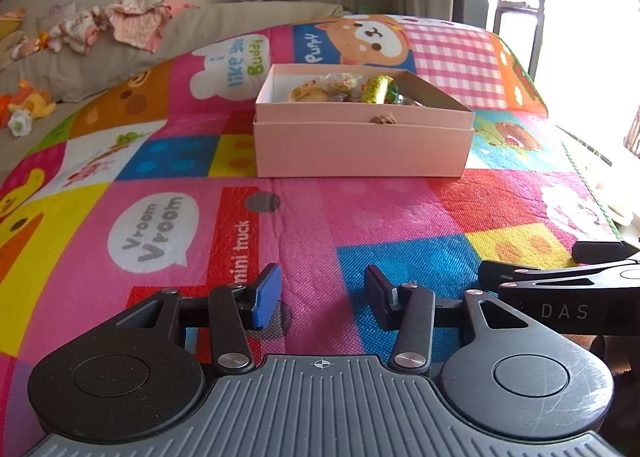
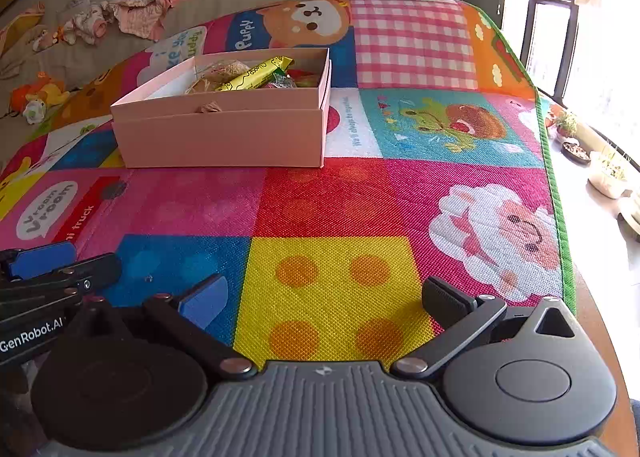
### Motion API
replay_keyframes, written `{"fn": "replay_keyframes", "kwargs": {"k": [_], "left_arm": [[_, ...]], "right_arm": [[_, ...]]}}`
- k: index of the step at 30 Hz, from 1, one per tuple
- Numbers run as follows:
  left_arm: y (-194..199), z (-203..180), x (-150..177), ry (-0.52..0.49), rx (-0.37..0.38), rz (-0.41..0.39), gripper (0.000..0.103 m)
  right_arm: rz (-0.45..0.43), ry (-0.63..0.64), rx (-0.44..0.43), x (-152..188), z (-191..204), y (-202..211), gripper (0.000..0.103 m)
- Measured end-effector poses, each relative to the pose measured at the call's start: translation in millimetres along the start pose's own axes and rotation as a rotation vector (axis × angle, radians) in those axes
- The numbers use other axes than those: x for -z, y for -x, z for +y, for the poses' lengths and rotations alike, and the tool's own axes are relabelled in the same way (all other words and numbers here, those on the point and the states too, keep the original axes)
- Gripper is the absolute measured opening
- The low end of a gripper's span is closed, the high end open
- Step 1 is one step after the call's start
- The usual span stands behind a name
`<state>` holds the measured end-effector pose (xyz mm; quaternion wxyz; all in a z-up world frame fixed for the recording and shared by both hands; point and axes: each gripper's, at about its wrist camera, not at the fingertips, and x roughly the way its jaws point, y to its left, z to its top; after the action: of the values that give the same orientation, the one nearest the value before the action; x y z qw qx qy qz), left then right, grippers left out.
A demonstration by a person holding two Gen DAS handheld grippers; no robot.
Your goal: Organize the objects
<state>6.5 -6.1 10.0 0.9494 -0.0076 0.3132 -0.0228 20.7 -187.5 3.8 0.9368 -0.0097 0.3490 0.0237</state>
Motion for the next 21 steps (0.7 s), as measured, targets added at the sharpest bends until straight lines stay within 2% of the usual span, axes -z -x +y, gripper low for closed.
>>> {"fn": "replay_keyframes", "kwargs": {"k": [21], "left_arm": [[4.1,-3.0,4.7,0.0,0.013,0.0,0.052]], "right_arm": [[-0.025,0.007,-0.012,4.0,-1.5,1.7,0.103]]}}
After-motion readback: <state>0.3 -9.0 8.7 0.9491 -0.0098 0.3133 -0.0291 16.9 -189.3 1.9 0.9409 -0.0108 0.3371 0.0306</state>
